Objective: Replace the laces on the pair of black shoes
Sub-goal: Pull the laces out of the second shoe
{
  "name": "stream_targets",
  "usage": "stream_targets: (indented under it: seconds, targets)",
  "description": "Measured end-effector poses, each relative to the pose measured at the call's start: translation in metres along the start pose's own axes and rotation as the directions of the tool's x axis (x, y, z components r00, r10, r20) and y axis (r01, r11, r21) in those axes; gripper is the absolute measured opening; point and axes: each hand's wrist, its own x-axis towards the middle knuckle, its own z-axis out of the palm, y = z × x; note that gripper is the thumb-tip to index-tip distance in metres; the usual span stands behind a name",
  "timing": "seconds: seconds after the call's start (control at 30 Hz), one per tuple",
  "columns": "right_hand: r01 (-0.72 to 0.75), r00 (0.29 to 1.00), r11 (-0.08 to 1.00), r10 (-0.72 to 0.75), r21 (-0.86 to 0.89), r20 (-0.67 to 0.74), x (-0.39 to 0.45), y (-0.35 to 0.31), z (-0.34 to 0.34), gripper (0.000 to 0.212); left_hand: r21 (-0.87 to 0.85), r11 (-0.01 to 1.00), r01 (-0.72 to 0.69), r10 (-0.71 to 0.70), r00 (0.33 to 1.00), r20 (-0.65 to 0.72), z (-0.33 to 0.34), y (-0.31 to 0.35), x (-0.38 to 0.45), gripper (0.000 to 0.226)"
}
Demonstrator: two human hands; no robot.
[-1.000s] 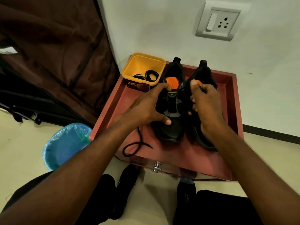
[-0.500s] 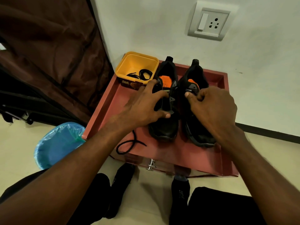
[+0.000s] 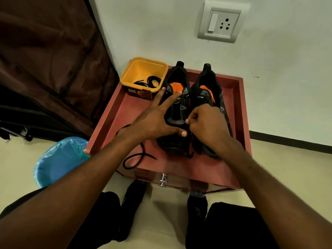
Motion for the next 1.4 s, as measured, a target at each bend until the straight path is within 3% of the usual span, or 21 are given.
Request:
stream_targets:
  seconds: [0.1, 0.17, 0.27, 0.33, 0.37, 0.4, 0.47, 0.53, 0.6, 0.77, 0.9, 0.97, 1.0, 1.07, 1.1, 1.13, 1.17, 1.2, 1.3, 1.33, 1.4]
  targets:
    - [-0.088, 0.995, 0.966, 0.076, 0.245, 0.059, 0.002, 0.001, -0.01, 0.013, -0.034, 0.999, 0.017, -0.018, 0.999, -0.026, 0.001, 0.001, -0.001, 0.129]
    - [-0.248, 0.968, 0.779, 0.215, 0.575, 0.126, 0.003, 0.004, -0.023, 0.019, -0.044, 0.999, 0.023, -0.024, 1.0, -0.02, -0.001, 0.002, 0.0, 0.129]
    - [-0.222, 0.963, 0.176, 0.191, 0.959, 0.188, 0.002, 0.018, -0.054, 0.022, -0.044, 0.999, 0.032, -0.032, 0.999, -0.01, -0.002, 0.004, 0.0, 0.129]
    - [-0.109, 0.986, -0.299, 0.086, 0.948, 0.141, 0.003, 0.031, -0.074, 0.018, -0.039, 0.999, 0.032, -0.033, 0.999, -0.01, -0.002, 0.004, 0.001, 0.129]
    - [-0.076, 0.993, -0.385, 0.055, 0.92, 0.106, 0.003, 0.034, -0.079, 0.019, -0.037, 0.999, 0.031, -0.032, 0.999, -0.009, -0.002, 0.004, 0.001, 0.129]
    - [-0.064, 0.995, -0.353, 0.049, 0.934, 0.087, 0.002, 0.034, -0.077, 0.02, -0.035, 0.999, 0.03, -0.031, 0.999, -0.009, -0.001, 0.004, 0.002, 0.129]
    - [-0.039, 0.993, 0.09, 0.112, 0.995, 0.029, 0.0, 0.025, -0.062, 0.018, -0.033, 0.999, 0.028, -0.029, 0.999, -0.015, -0.001, 0.003, 0.002, 0.129]
    - [0.034, 0.985, 0.706, 0.098, 0.707, -0.145, -0.001, 0.015, -0.039, 0.016, -0.031, 0.999, 0.021, -0.021, 0.999, -0.024, 0.0, 0.003, 0.002, 0.129]
    - [0.119, 0.981, 0.95, -0.068, 0.288, -0.181, -0.001, 0.009, -0.015, 0.027, -0.035, 0.999, 0.011, -0.012, 1.0, -0.028, 0.001, 0.002, 0.002, 0.129]
    - [0.077, 0.996, 0.997, -0.076, 0.02, -0.044, 0.001, 0.006, 0.005, 0.025, -0.037, 0.999, 0.0, -0.001, 0.999, -0.043, 0.002, 0.0, 0.002, 0.129]
    - [0.098, 0.995, 0.993, -0.097, 0.066, -0.026, 0.008, 0.013, -0.005, 0.014, -0.028, 1.0, -0.006, 0.005, 0.999, -0.049, 0.002, 0.0, 0.001, 0.127]
    - [0.0, 1.0, 0.944, 0.003, 0.329, -0.01, 0.009, 0.017, -0.018, 0.013, -0.039, 0.999, -0.003, 0.001, 0.999, -0.034, -0.001, 0.0, 0.001, 0.125]
    - [-0.07, 0.997, 0.819, 0.073, 0.569, 0.017, 0.009, 0.019, -0.027, 0.015, -0.046, 0.999, 0.001, -0.003, 1.0, -0.028, -0.002, 0.0, 0.001, 0.125]
    - [-0.098, 0.994, 0.227, 0.078, 0.969, 0.082, 0.006, 0.024, -0.054, 0.018, -0.053, 0.999, 0.007, -0.009, 1.0, -0.026, -0.002, 0.002, 0.0, 0.124]
    - [-0.07, 0.997, -0.1, 0.033, 0.992, 0.074, 0.006, 0.028, -0.067, 0.018, -0.05, 0.999, 0.009, -0.01, 1.0, -0.029, -0.002, 0.003, 0.0, 0.124]
    - [-0.042, 0.999, -0.293, 0.002, 0.955, 0.045, 0.007, 0.031, -0.075, 0.017, -0.044, 0.999, 0.012, -0.013, 0.999, -0.03, -0.001, 0.004, 0.0, 0.124]
    - [-0.026, 1.0, -0.334, -0.006, 0.942, 0.025, 0.008, 0.033, -0.077, 0.016, -0.041, 0.999, 0.017, -0.018, 0.999, -0.027, 0.0, 0.004, 0.0, 0.124]
    - [-0.015, 0.999, -0.237, 0.025, 0.971, 0.022, 0.009, 0.032, -0.073, 0.015, -0.045, 0.999, 0.02, -0.021, 1.0, -0.023, 0.0, 0.004, 0.001, 0.124]
    - [0.006, 0.981, 0.616, 0.151, 0.788, -0.125, 0.007, 0.024, -0.04, 0.016, -0.067, 0.998, 0.015, -0.016, 1.0, -0.015, 0.0, 0.004, 0.003, 0.124]
    - [0.027, 0.981, 0.798, 0.095, 0.602, -0.17, 0.005, 0.02, -0.027, 0.017, -0.067, 0.998, 0.011, -0.013, 1.0, -0.017, 0.0, 0.003, 0.003, 0.124]
    - [0.066, 0.993, 0.942, -0.029, 0.329, -0.118, 0.002, 0.014, -0.008, 0.025, -0.062, 0.998, 0.007, -0.008, 1.0, -0.018, 0.001, 0.001, 0.004, 0.125]
